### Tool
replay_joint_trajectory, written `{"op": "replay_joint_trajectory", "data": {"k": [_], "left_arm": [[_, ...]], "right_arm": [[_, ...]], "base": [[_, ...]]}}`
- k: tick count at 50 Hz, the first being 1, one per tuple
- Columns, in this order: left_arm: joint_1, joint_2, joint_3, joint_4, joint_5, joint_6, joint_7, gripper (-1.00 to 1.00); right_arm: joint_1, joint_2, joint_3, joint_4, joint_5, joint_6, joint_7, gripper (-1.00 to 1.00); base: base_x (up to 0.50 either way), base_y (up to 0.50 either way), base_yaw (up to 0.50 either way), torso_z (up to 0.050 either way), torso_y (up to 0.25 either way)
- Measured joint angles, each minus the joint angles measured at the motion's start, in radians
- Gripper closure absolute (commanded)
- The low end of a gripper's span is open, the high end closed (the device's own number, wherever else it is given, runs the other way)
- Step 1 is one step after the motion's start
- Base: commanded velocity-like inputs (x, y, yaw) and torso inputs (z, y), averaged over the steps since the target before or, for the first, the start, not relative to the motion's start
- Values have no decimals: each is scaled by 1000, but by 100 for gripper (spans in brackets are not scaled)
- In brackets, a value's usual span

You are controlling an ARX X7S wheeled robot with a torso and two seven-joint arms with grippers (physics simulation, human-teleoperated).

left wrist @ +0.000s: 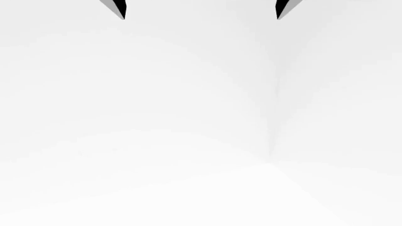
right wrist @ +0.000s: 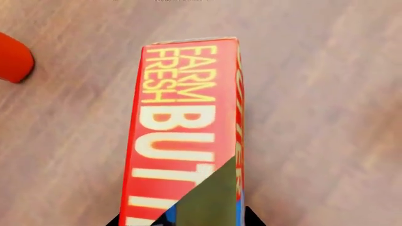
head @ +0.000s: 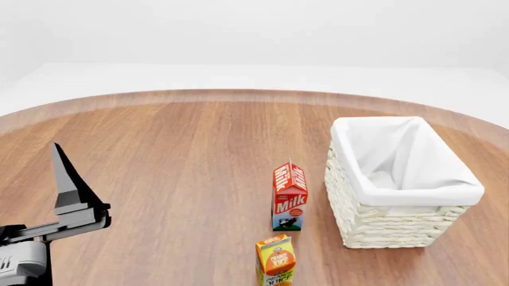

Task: Pick up the cream cheese box and the butter, and put them in the basket.

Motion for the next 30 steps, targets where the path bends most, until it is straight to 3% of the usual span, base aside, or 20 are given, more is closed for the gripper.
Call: {"op": "replay_joint_trajectory", "data": {"k": [11,30], "left_arm": [[2,-2,-4,3,-4,0,-2,-100],[7,-8,-14,17,-9,-5,-8,-100]], "right_arm": [[26,16,-11,-50,-44,-11,21,100],[167,91,104,-385,43,-31,243,100]], "base": [[0,0,0,0,1],[0,0,0,0,1]]}}
